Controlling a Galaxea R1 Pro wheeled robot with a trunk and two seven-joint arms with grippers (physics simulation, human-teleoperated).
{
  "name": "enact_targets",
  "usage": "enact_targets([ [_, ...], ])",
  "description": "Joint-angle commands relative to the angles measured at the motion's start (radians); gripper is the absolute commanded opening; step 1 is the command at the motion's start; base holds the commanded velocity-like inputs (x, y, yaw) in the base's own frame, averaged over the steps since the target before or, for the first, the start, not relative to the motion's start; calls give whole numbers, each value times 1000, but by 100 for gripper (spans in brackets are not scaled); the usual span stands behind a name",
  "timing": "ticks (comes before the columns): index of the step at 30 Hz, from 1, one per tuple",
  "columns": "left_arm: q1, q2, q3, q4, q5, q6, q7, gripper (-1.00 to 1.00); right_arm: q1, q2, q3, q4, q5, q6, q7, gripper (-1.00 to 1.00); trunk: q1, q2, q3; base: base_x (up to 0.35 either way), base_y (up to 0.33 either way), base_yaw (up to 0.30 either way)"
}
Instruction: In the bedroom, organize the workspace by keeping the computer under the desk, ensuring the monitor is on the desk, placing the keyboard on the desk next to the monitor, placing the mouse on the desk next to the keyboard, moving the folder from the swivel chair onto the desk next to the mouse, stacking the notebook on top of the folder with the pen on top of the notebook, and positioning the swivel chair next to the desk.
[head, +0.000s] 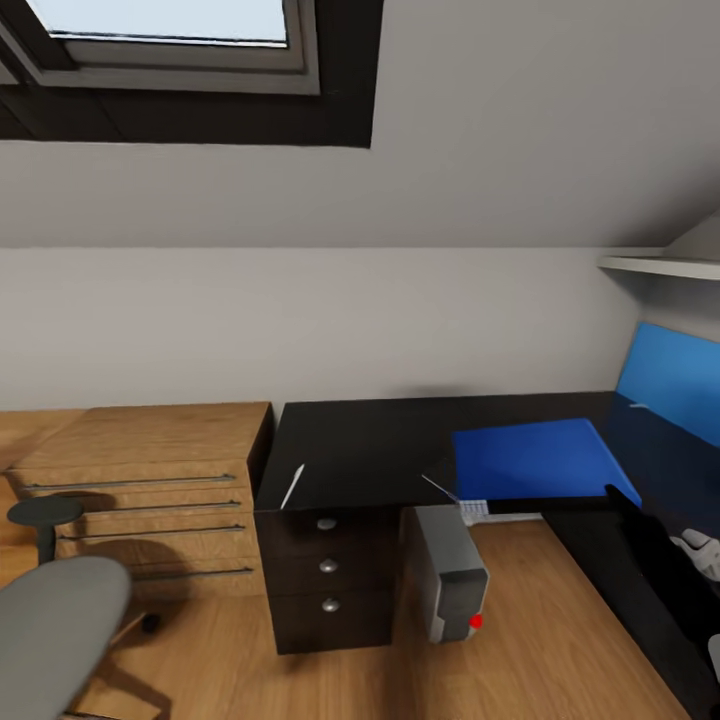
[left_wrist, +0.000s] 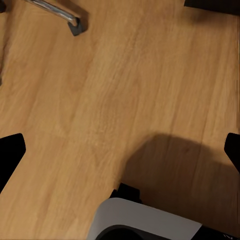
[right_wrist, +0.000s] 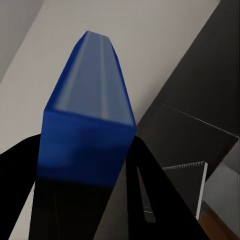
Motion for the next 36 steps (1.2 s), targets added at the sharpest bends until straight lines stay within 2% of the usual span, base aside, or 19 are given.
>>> enact_targets([
  [1, 0, 0, -2, -1, 8, -3, 3, 100, -1, 0, -2, 0, -5, 7, 2, -100, 0, -1, 0, 0, 0, -233],
  [14, 0, -1, -2, -1, 8, -3, 3, 100, -1, -1, -2, -3, -6, 9, 3, -100, 0, -1, 16, 0, 0, -188],
  [16, 0, -1, -2, -1, 7, -3, 3, 100, -2, 3, 1, -3, -4, 3, -21, -100, 0, -1, 16, 0, 0, -17],
  [17, 0, -1, -2, -1, 7, -4, 3, 100, -3, 8, 12, -3, -1, -28, -91, -100, 0, -1, 16, 0, 0, -5],
  [18, 0, -1, -5, -1, 7, -4, 3, 100, -5, 25, 52, -3, 0, -126, -160, -100, 0, -1, 16, 0, 0, -2],
  [20, 0, -1, -7, -1, 7, -4, 3, 100, -8, 49, 131, -1, 1, -307, -214, -100, 0, -1, 16, 0, 0, -1],
  [21, 0, -1, -8, -1, 7, -4, 3, 100, -9, 53, 156, 0, 0, -358, -226, -100, 0, -1, 16, 0, 0, 0],
  [22, 0, -1, -14, -1, 6, -4, 3, 100, -12, 64, 263, 20, 0, -557, -272, -100, 0, -1, 16, 0, 0, 0],
  [24, 0, -1, -37, -1, 5, -4, 4, 100, -28, 68, 365, 60, 1, -721, -311, -100, 0, -1, 16, 0, 0, 0],
  [25, 0, -1, -59, -1, 6, -4, 4, 100, -57, 70, 418, 93, 1, -813, -331, -100, 0, -1, 16, 0, 0, 0],
  [27, 0, 0, -75, -1, 6, -4, 5, 100, -107, 73, 453, 155, 1, -902, -344, -100, 0, -1, 16, 0, 0, 0],
  [29, 0, -1, -82, -1, 6, -4, 6, 100, -166, 74, 467, 237, 0, -972, -349, -100, 0, -1, 16, 0, 0, 0],
  [30, 0, -1, -83, -1, 7, -4, 5, 100, -182, 74, 468, 258, 0, -988, -350, -100, 0, -1, 16, 0, 0, 0],
  [33, 0, -3, -90, -1, 7, -5, 5, 100, -251, 75, 469, 401, -4, -1096, -354, -100, 0, -1, 16, 0, 0, 0],
  [35, 0, -7, -93, -1, 7, -4, 5, 100, -266, 75, 464, 448, -10, -1142, -359, -100, 0, -1, 16, 0, 0, 0],
  [36, 0, -10, -95, -1, 7, -5, 6, 100, -277, 75, 457, 486, -27, -1199, -368, -100, 0, -1, 16, 0, 0, 0],
])
